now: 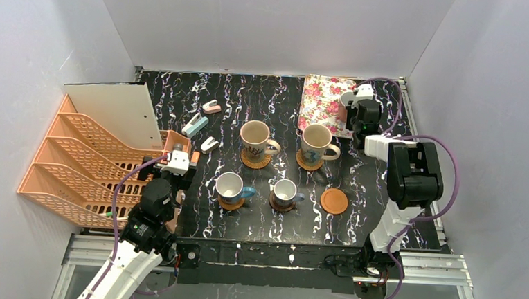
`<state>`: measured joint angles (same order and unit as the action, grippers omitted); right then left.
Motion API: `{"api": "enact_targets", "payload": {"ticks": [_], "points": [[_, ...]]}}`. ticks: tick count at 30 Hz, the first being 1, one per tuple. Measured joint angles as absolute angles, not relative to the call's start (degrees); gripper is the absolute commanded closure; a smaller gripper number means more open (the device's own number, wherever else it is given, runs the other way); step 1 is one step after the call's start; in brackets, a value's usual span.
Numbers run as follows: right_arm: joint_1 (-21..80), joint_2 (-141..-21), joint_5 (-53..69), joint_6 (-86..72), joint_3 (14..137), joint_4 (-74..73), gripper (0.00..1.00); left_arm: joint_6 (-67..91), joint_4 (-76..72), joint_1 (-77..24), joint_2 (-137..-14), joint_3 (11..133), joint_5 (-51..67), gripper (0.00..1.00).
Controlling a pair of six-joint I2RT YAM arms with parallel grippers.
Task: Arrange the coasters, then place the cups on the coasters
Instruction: Pick up the cup from the tray, then place the cup on the coaster.
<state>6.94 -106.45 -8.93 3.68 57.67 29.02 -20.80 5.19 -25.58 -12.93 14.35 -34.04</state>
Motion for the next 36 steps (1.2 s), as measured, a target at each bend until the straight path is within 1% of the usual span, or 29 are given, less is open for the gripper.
{"api": "enact_targets", "payload": {"ticks": [6,18,24,30,36], "points": [[6.94,-102.08,-8.88,4.62,54.65,30.17,0.99,-20.8,5.19,-25.58,-12.93,14.35,-34.04,0.02],[6.76,-93.21,-9.23,6.24,54.65,30.59,0.99,-20.82,5.19,-25.58,-12.93,14.35,-34.04,0.02],[4.19,-90.0,-6.72,5.98,58.52,22.41,0.99,-20.82,5.19,-25.58,-12.93,14.35,-34.04,0.02],[-2.0,-83.05,3.66,4.71,63.68,9.76,0.99,-20.82,5.19,-25.58,-12.93,14.35,-34.04,0.02],[-4.69,-74.15,14.52,8.25,67.05,-3.27,0.99,-20.82,5.19,-25.58,-12.91,14.35,-34.04,0.02]]}}
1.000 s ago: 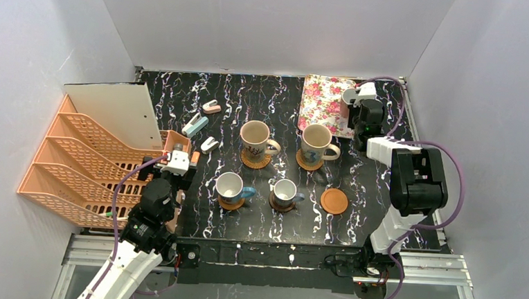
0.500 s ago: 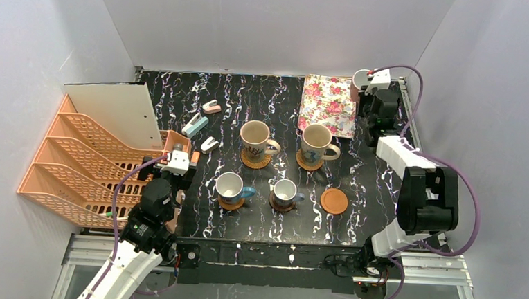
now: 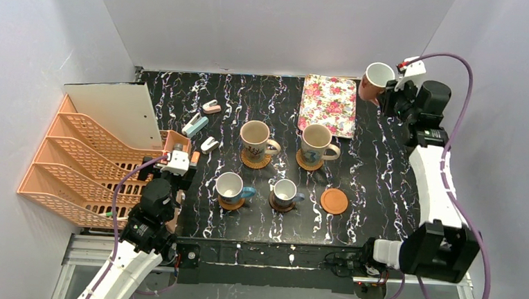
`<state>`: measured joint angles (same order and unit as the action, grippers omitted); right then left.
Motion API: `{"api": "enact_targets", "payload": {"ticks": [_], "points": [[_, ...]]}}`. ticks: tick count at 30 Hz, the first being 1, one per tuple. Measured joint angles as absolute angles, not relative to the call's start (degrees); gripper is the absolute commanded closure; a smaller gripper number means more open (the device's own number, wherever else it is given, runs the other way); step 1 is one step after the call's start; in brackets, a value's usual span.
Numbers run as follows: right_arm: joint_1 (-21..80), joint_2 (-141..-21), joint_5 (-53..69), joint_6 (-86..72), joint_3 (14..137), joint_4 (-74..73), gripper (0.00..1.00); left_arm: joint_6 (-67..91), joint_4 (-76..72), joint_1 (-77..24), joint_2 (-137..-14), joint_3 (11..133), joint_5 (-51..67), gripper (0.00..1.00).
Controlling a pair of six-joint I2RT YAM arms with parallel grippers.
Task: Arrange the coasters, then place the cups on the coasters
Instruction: Place the cup on the coaster.
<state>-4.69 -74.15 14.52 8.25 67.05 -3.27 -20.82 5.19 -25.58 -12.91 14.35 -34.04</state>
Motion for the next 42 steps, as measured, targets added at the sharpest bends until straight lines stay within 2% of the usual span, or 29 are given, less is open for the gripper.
{"api": "enact_targets", "payload": {"ticks": [10,19,31,42], "points": [[-6.79,-56.64,31.81,18.57,64.16,-25.19,0.99,-20.82,5.19,-25.58,-12.64,14.35,-34.02,0.02],[-6.79,-46.89,40.38,27.57,60.34,-39.2,0.99,-20.82,5.21,-25.58,-12.53,14.35,-34.02,0.02],[-6.79,-42.98,44.21,45.25,47.64,-49.23,0.99,-20.82,5.21,-25.58,-12.38,14.35,-34.02,0.02],[-7.42,-44.95,46.28,59.0,38.72,-49.41,0.99,-20.82,5.21,-25.58,-12.38,14.35,-34.04,0.02]]}}
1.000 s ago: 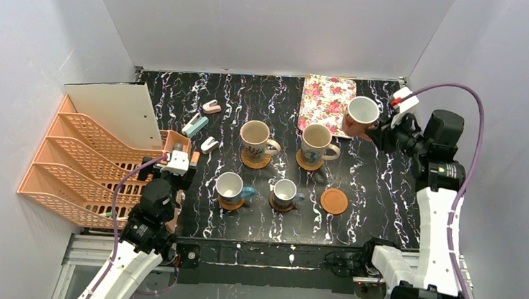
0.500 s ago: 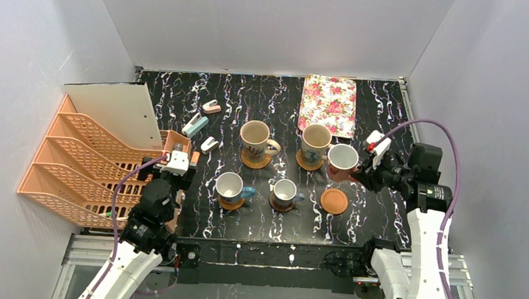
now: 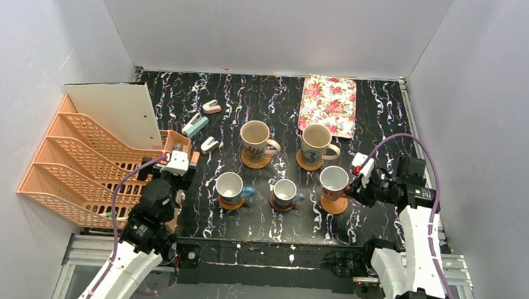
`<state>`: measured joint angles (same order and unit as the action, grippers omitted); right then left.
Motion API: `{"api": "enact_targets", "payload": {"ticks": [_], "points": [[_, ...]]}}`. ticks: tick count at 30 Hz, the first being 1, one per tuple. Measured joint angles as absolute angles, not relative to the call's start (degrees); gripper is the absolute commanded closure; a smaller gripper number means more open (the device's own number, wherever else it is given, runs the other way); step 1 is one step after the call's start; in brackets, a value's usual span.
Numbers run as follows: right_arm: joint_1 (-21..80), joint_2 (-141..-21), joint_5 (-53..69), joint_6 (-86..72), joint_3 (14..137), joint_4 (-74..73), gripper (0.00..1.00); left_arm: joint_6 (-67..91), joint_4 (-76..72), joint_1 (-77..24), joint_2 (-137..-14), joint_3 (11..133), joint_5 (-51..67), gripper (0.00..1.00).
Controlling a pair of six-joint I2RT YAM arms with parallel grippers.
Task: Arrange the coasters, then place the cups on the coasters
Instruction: Place the cup on the coaster.
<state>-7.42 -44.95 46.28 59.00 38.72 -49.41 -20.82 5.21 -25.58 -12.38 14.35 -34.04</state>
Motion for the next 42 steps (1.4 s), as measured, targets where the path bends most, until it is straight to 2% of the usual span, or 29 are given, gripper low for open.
{"api": "enact_targets", "payload": {"ticks": [14,17,23,27,34,42], "points": [[-14.5,-46.74,51.35,69.14,33.21,-48.75,0.99,-20.82,5.21,-25.58,-12.36,14.35,-34.04,0.02],[-19.62,-51.53,54.68,74.96,33.89,-51.18,0.99,-20.82,5.21,-25.58,-12.36,14.35,-34.04,0.02],[-30.0,-65.3,59.11,96.6,40.84,-66.92,0.99,-20.82,5.21,-25.58,-12.29,14.35,-34.04,0.02],[-32.27,-64.1,60.36,103.24,40.53,-70.61,0.99,-20.82,5.21,-25.58,-12.29,14.35,-34.04,0.02],[-32.53,-56.12,61.93,102.74,36.64,-68.16,0.99,-20.82,5.21,-25.58,-12.29,14.35,-34.04,0.02],[-32.56,-59.27,61.87,105.54,35.68,-68.75,0.99,-20.82,5.21,-25.58,-12.29,14.35,-34.04,0.02]]}}
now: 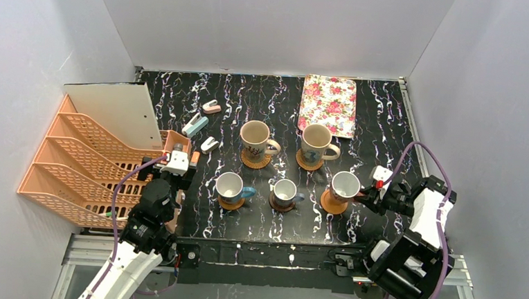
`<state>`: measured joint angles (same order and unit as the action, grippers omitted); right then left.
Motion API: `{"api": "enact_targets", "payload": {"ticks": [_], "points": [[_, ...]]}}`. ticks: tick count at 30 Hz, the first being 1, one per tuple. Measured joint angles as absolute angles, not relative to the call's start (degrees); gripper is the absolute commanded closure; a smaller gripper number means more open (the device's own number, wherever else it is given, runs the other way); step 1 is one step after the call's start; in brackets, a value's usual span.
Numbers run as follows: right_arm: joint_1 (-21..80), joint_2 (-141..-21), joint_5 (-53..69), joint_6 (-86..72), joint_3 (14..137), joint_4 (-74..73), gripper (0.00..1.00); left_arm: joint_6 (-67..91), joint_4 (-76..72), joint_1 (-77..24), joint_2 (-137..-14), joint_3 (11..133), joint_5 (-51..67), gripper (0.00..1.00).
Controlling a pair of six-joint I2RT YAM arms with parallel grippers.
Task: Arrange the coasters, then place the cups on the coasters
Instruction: Place the cup on the coaster.
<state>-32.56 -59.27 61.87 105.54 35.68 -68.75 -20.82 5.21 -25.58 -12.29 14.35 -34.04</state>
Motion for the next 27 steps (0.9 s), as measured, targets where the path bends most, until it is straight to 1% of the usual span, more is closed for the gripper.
{"api": "enact_targets", "payload": {"ticks": [9,27], "points": [[-32.56,-61.23,61.87,107.7,35.68,-70.24,0.99,-20.82,5.21,-25.58,-12.29,14.35,-34.04,0.02],[-32.56,-61.71,61.56,106.83,33.39,-68.23,0.99,-20.86,5.21,-25.58,-12.29,14.33,-34.04,0.02]]}}
